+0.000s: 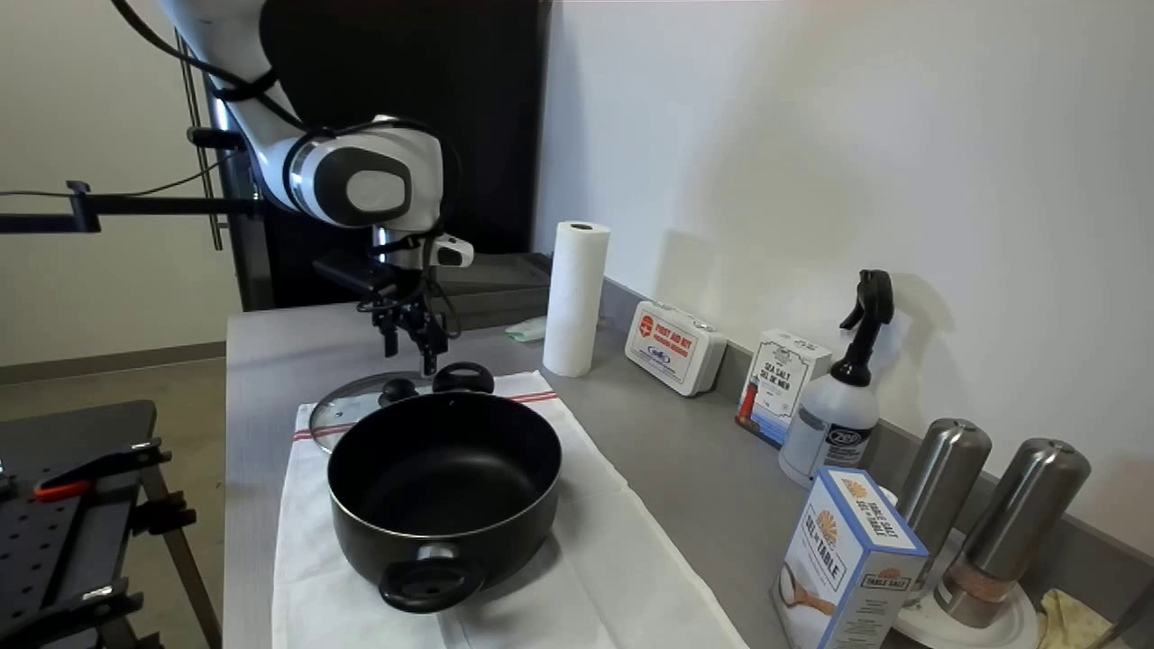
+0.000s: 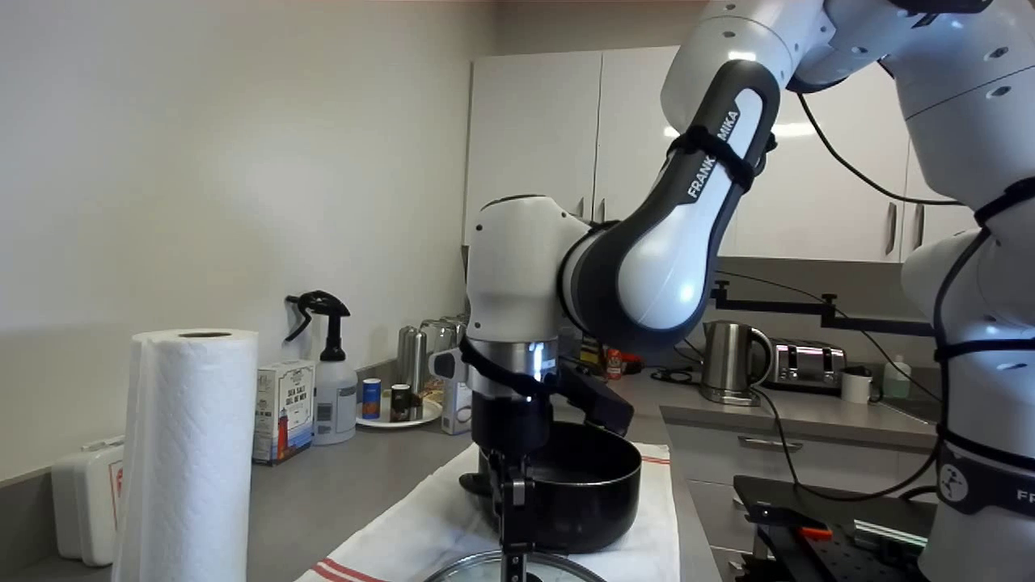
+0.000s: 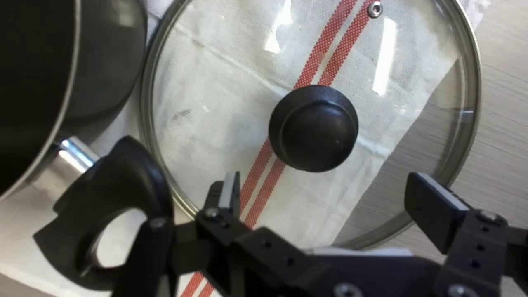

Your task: Put the pot's lid on the counter

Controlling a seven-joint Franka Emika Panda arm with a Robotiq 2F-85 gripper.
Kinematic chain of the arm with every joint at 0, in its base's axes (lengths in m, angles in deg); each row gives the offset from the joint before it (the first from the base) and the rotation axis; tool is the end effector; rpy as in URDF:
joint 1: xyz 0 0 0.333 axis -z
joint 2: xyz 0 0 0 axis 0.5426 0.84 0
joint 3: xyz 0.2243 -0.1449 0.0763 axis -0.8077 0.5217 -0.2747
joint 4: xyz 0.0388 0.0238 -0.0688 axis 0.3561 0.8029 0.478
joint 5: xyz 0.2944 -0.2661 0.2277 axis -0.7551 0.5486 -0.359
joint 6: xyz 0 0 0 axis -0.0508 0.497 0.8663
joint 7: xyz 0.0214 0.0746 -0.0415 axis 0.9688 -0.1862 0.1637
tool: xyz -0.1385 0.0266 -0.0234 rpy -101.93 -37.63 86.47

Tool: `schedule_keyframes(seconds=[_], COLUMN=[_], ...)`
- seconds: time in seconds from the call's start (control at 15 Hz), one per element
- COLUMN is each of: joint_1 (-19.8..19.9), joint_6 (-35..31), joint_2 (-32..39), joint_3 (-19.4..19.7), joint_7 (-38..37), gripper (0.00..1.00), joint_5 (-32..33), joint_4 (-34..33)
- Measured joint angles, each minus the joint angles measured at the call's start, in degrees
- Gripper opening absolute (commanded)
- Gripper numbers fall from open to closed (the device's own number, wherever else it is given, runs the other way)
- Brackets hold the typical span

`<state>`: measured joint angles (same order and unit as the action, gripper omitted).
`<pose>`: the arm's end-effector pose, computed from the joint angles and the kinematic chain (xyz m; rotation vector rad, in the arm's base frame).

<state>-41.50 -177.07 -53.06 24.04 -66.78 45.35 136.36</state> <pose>0.5305 0.1435 0.0632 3.0550 0.5685 -0.0202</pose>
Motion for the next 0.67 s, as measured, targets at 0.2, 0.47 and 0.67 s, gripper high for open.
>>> schedule_keyframes(seconds=[0.2,0.47,0.67], joint_1=[1.41,2.25,2.38], joint_6=[0.82,4.80,7.71], joint_2=[-4.45,-11.34,-15.80], joint_3=[-1.70,-2.46,-2.46], joint_7=[3.17,6.11,7.00], gripper=[1.00,1.00,1.00], joint_5=[-3.60,-6.55,-6.95], joint_4=[1.92,4.83,6.49])
